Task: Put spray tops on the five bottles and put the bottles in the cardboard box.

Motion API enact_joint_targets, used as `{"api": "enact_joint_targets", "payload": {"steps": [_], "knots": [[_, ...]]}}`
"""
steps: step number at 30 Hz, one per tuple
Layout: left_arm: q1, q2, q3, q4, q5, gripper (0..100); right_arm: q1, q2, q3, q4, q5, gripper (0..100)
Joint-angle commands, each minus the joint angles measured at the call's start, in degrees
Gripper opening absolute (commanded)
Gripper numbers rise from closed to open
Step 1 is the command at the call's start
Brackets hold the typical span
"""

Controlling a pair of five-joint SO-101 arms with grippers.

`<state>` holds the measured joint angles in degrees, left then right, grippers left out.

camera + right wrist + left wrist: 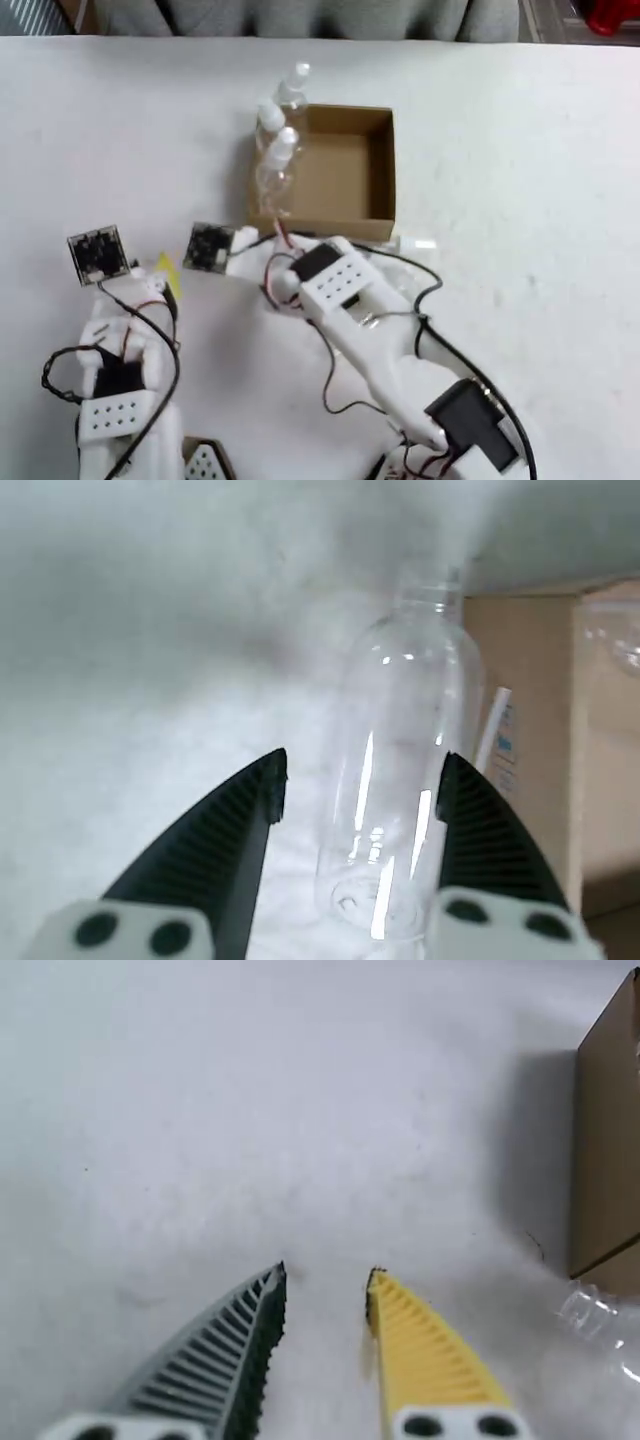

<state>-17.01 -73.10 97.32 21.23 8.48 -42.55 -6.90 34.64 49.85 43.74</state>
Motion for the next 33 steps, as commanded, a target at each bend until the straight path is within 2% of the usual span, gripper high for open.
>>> {"api": "enact_joint_targets", "payload": {"steps": [1,10,15,24,28,33], "knots": [[-0.48,-0.84,-0.09,-0.7,0.26,8,-2.86,-3.74,-1.58,4.53,0.44,19.8],[-0.57,-0.84,-0.09,-0.7,0.26,8,-1.89,-10.15,-5.54,8.4,0.44,20.0],[-0.66,-0.84,-0.09,-0.7,0.26,8,-1.89,-4.7,-9.32,8.4,2.37,28.3],[-0.66,-0.92,-0.09,-0.7,0.26,8,-1.45,6.81,-15.3,8.66,2.81,26.2],[-0.66,-1.01,-0.09,-0.7,0.26,8,-0.92,10.33,-15.65,8.13,5.98,26.2],[-0.66,-1.01,-0.09,-0.7,0.26,8,-0.84,14.55,-15.65,4.26,5.8,26.4]]}}
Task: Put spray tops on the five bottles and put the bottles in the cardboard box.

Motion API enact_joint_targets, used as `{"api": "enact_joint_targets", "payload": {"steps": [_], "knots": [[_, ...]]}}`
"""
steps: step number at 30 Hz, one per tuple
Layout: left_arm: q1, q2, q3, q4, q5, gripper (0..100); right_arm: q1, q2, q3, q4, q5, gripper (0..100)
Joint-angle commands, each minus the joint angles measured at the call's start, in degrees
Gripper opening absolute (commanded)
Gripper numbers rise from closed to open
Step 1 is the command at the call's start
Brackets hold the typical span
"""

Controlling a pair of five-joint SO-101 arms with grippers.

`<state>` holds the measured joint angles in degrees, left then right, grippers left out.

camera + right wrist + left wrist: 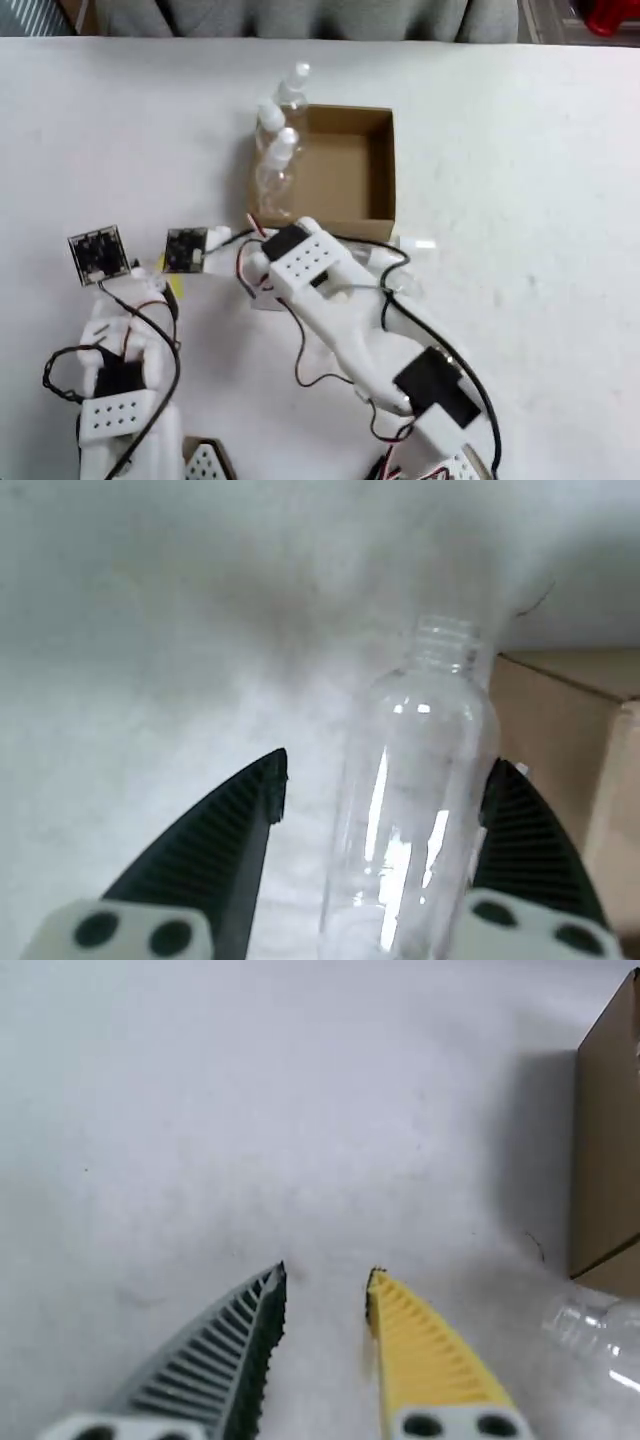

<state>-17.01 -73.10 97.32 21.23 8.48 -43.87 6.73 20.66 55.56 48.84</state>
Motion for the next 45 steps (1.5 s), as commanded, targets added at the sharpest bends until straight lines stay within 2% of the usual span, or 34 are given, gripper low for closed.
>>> {"api": "enact_joint_targets", "payload": {"steps": [1,12,17,19,23,28,32,38,41,45], "knots": [[-0.66,-1.01,-0.09,-0.7,0.26,8,0.48,1.27,-1.67,-1.63,0.7,26.4],[-0.66,-1.1,-0.09,-0.7,0.26,8,1.63,4.79,-3.6,-1.1,2.99,24.4],[-0.66,-1.1,-0.09,-0.7,0.26,8,2.07,4.18,-5.27,1.71,3.87,0.1],[-0.75,-1.1,-0.09,-0.7,0.26,8,2.07,4.18,-8.0,6.37,3.87,4.3],[-0.75,-1.1,-0.09,-0.7,0.26,8,2.07,4.0,-16.44,19.03,3.43,1.9],[-0.75,-1.01,-0.09,-0.7,0.26,8,4.0,-1.54,-25.85,32.4,-3.52,1.5],[-0.75,-0.92,-0.09,-0.7,0.26,8,7.43,-10.33,-27.08,39.52,-6.51,1.5],[-0.75,-0.84,-0.09,-0.7,0.26,8,19.65,-23.69,-19.08,42.51,-10.2,1.5],[-0.66,-0.84,-0.09,-0.62,0.26,8,29.67,-28.35,-12.04,41.71,-9.93,1.5],[-0.48,-0.84,-0.09,-0.44,0.26,8,45.58,-32.4,-2.29,34.33,-9.67,1.5]]}}
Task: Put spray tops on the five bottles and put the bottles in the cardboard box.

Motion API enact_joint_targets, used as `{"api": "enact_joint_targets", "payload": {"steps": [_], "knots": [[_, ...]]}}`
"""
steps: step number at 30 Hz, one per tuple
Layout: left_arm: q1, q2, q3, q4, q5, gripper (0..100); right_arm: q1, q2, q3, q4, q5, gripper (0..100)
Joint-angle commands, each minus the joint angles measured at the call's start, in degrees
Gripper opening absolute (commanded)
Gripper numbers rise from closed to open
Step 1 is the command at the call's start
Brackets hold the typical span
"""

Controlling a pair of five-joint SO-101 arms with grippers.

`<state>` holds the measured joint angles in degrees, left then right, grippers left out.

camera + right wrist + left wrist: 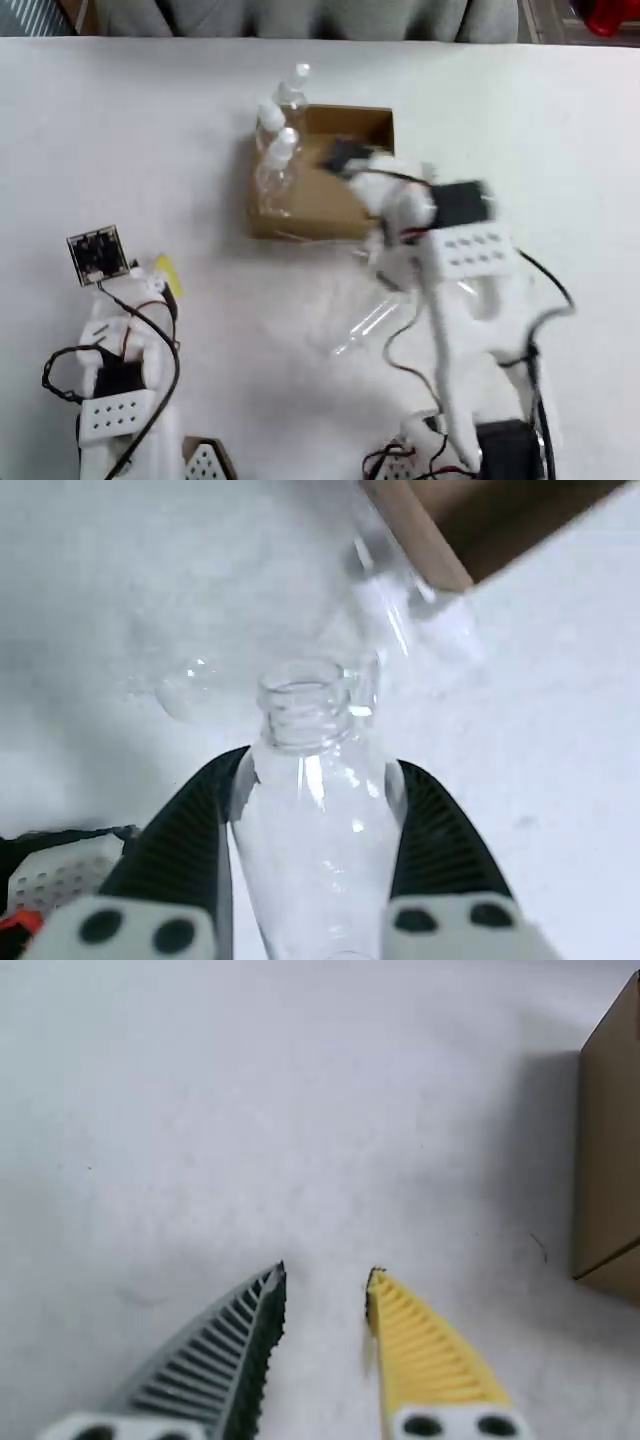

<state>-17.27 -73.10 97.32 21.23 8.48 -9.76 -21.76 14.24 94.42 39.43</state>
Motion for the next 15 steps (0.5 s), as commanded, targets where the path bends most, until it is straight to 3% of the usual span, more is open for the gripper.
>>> {"api": "enact_joint_targets", "payload": {"steps": [1,11,15], "knots": [[-0.22,-0.84,-0.09,-0.44,0.26,8,14.9,-4.44,6.59,-7.16,0.88,1.5],[-0.22,-0.84,-0.09,-0.26,0.26,8,37.85,-4.7,27.69,-34.33,10.46,2.9],[-0.22,-0.84,-0.09,-0.26,0.26,8,41.63,-4.62,31.74,-39.16,13.1,14.5]]}}
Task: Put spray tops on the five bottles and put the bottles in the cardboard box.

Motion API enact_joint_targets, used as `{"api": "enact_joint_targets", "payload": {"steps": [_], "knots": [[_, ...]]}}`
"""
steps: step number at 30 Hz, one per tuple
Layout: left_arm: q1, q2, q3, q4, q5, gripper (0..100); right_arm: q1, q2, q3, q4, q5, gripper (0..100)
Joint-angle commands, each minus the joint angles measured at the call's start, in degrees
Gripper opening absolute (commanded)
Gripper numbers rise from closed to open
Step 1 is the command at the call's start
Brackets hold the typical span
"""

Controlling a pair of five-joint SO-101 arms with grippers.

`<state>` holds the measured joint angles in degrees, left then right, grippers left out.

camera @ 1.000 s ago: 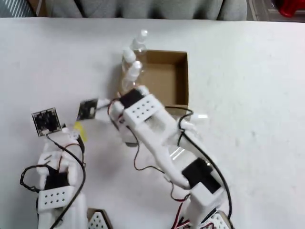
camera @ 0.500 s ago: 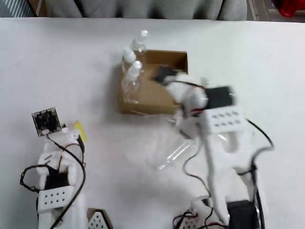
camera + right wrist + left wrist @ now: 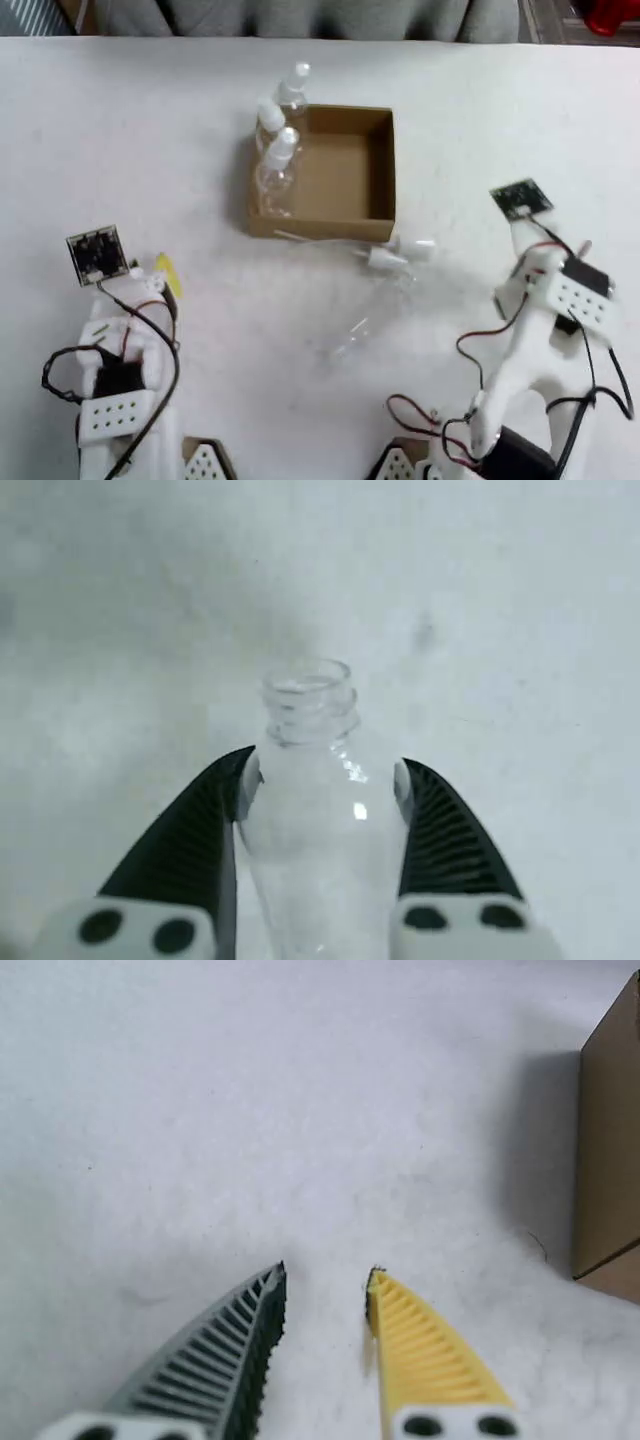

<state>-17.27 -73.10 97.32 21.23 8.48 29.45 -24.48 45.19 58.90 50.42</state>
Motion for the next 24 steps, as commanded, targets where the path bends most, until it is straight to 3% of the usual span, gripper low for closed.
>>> {"api": "enact_joint_targets", "payload": {"steps": [1,9,15,24], "knots": [[-0.22,-0.84,-0.09,-0.26,0.26,8,2.86,-1.89,1.76,-4.7,2.55,17.4],[-0.22,-0.84,-0.09,-0.26,0.26,8,2.95,-1.89,5.01,-7.87,2.9,27.4],[-0.4,-0.84,-0.09,-0.26,0.26,8,4.62,-2.51,4.84,-7.25,9.85,27.7],[-0.4,-0.84,-0.09,-0.26,0.26,8,8.75,-2.42,-3.16,9.71,14.86,27.6]]}}
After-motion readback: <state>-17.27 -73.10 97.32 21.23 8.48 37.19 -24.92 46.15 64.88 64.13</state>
